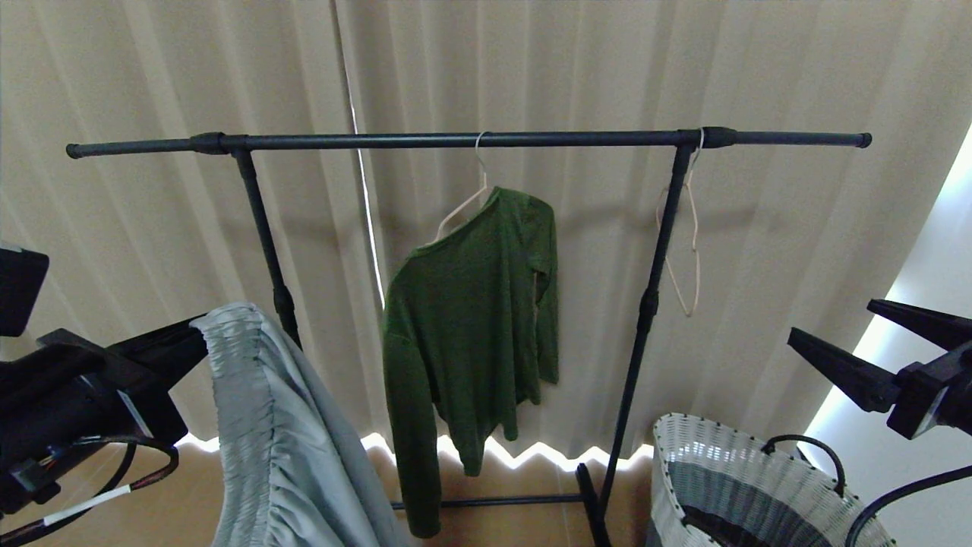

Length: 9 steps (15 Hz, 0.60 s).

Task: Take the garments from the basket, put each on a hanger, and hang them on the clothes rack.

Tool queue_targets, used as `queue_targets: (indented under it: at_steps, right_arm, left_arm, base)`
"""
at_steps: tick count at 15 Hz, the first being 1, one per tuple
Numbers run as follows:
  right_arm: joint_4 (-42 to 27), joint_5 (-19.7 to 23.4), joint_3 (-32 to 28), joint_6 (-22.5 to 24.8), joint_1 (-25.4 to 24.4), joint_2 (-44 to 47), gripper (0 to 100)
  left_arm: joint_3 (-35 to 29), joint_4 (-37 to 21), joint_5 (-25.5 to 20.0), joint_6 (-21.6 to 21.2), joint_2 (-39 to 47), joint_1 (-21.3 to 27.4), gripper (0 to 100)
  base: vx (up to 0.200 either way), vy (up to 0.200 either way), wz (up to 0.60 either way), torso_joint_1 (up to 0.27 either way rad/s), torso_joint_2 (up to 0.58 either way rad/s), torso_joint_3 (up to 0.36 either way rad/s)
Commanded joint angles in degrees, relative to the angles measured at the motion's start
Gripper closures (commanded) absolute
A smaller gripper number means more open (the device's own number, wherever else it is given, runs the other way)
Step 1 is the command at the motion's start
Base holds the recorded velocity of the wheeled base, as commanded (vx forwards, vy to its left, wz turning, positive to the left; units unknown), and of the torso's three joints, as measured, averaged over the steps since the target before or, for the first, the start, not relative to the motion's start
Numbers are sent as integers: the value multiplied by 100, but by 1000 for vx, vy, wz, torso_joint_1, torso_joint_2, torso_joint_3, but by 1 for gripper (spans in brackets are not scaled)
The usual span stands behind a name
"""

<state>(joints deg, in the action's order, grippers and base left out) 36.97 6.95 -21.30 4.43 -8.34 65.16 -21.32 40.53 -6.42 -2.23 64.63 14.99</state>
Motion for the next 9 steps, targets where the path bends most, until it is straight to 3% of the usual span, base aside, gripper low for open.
queue_targets:
  at_steps: [1, 4, 9]
  right_arm:
    - [-6, -18, 12, 76, 52, -47, 0]
    - [-15, -27, -24, 76, 350, -12, 0]
    - [-24, -27, 161, 296, 359, 6, 0]
  left_arm:
    - [14, 7, 1, -5, -56, -5, 100]
    - [84, 7, -8, -32, -285, -155, 100]
    - [260, 7, -34, -392, -302, -243, 100]
  base:
    - [0, 0, 0, 0, 0, 0]
    - [0, 0, 0, 0, 0, 0]
    - [0, 0, 0, 0, 0, 0]
